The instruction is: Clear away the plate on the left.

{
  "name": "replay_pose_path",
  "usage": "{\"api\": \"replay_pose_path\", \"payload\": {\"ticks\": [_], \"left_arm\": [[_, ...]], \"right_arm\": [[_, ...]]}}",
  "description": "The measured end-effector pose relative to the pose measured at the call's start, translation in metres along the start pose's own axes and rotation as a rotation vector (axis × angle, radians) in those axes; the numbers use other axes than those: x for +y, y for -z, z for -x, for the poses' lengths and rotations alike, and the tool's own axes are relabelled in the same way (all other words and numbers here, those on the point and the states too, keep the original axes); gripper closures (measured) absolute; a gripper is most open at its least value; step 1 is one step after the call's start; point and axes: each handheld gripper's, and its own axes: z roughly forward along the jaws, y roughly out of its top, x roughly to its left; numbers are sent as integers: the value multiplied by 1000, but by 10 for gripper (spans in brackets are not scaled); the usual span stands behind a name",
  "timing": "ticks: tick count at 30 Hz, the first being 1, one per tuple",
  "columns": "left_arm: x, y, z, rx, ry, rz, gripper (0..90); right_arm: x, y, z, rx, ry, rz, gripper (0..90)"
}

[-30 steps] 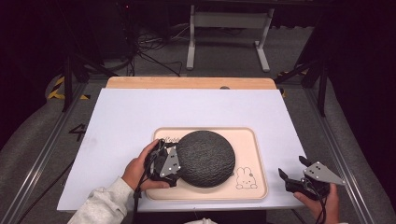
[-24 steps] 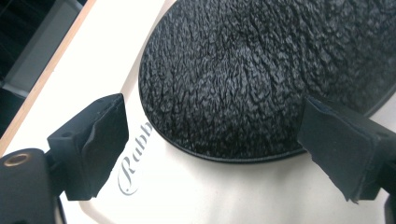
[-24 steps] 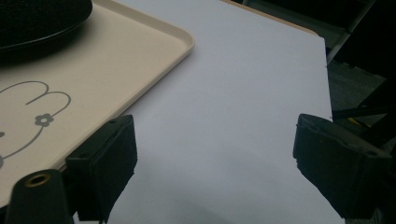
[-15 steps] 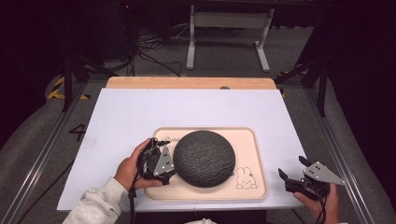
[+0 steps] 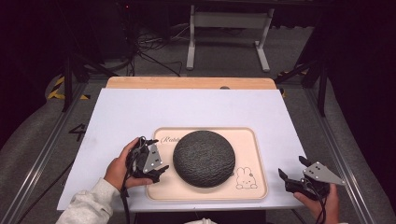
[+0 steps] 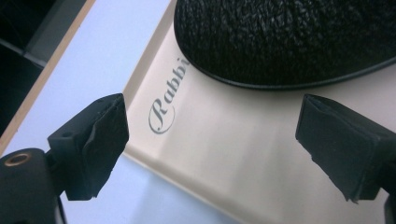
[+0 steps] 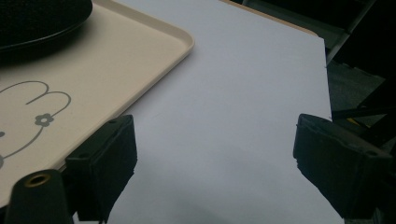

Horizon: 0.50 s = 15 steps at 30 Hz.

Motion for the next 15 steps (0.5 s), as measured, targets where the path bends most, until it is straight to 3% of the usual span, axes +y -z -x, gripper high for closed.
{"api": "replay_pose_path", "payload": {"ticks": [15], "left_arm": [[-29,10,-10,37,57,-38,105]], "right_arm": [[0,0,-1,1,0,-2,139]]}}
